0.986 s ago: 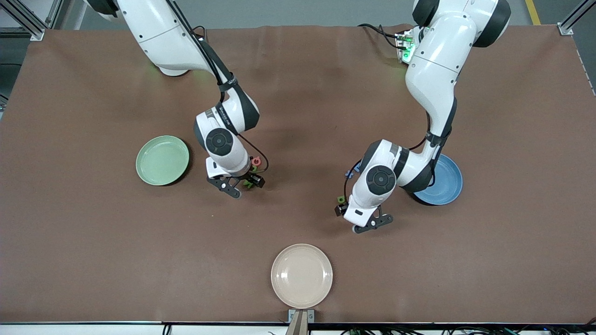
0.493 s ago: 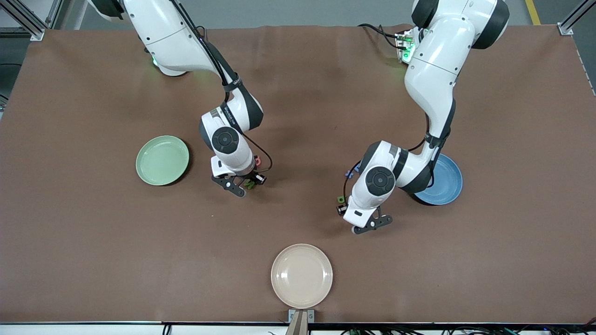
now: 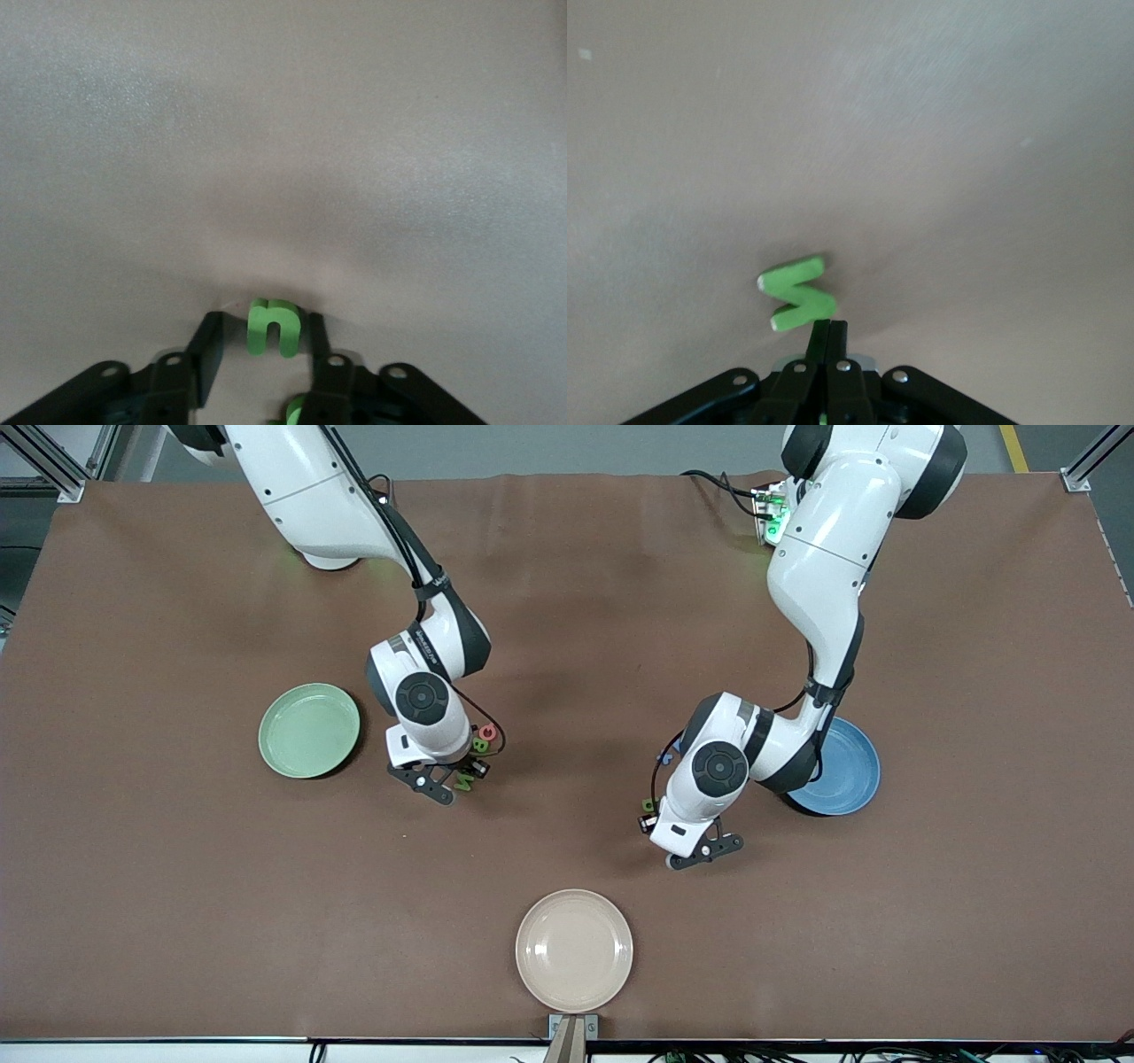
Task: Sort upper and lower case letters into plates
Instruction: 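Grasp the green n with the left gripper while the right gripper grasps the green N, then drop the n on the blue plate while the right gripper drops N on green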
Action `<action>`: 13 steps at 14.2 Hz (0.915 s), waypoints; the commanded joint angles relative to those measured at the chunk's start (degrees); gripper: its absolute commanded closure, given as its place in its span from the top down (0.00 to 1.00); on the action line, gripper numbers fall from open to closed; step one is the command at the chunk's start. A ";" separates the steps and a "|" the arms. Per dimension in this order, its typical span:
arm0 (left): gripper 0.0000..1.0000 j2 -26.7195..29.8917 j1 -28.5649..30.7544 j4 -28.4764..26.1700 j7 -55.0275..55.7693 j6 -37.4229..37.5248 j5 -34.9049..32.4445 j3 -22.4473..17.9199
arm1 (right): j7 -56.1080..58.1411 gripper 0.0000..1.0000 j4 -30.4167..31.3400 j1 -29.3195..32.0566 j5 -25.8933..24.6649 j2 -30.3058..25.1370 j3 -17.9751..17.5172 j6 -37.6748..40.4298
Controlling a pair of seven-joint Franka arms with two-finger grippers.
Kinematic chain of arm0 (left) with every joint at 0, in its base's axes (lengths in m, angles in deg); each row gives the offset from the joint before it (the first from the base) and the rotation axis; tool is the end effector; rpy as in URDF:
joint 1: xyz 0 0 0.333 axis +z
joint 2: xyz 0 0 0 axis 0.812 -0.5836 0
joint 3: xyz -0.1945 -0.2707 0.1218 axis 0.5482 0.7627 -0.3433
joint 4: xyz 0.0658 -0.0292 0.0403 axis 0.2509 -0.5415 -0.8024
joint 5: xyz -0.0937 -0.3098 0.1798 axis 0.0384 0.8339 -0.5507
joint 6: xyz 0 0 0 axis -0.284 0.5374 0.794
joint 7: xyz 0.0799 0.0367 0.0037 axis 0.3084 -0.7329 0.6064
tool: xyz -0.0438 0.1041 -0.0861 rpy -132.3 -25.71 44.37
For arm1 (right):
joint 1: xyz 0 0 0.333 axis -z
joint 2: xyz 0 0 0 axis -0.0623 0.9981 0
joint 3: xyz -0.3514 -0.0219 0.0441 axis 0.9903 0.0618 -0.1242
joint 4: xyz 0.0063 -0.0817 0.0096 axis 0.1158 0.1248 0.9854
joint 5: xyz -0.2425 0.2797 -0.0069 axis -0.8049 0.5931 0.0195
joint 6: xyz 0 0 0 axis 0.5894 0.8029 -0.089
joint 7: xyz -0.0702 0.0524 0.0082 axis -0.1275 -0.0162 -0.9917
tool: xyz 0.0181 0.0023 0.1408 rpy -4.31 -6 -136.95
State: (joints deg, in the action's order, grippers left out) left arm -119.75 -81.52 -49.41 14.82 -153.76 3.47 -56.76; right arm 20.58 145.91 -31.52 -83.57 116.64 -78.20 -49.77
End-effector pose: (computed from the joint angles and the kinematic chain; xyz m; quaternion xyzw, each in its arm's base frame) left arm 0.6487 -0.3575 0.1821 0.9882 0.1511 -0.0048 0.0246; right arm 0.5532 0.3255 0.2153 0.9669 -0.2528 -0.0132 0.0328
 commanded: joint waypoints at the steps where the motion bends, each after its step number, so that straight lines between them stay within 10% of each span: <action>1: 0.28 -1.16 -0.81 1.38 0.25 -0.37 0.52 -0.52 | 3.02 0.00 1.42 2.21 -1.09 -3.27 -0.40 2.47; 5: 0.11 -0.10 -0.20 1.38 -0.10 0.24 0.35 -0.61 | 4.88 0.07 1.41 3.53 -1.01 -3.72 -0.40 2.48; 6: 0.09 1.03 0.06 1.29 -0.18 0.51 0.26 -0.87 | 4.71 0.38 1.15 3.71 -0.74 -3.45 -0.40 2.13; 8: 0.09 3.57 1.11 0.42 -0.45 3.74 0.17 -0.96 | 4.62 0.53 0.89 4.85 -0.22 -3.27 -0.49 1.25; 9: 0.09 5.33 1.47 -0.55 -0.80 6.28 0.17 -0.96 | 4.62 0.92 0.89 5.02 -0.04 -3.27 -0.49 0.46; 13: 0.09 16.74 3.84 -11.93 -7.81 10.26 0.17 -0.87 | 9.07 1.00 0.98 3.53 -0.04 0.40 -1.19 -7.34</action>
State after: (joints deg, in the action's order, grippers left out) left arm -111.61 -78.78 -51.07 10.81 -143.82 3.47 -57.59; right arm 26.66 146.23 -27.62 -83.63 115.02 -78.64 -52.93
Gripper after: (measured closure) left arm 0.740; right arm 0.388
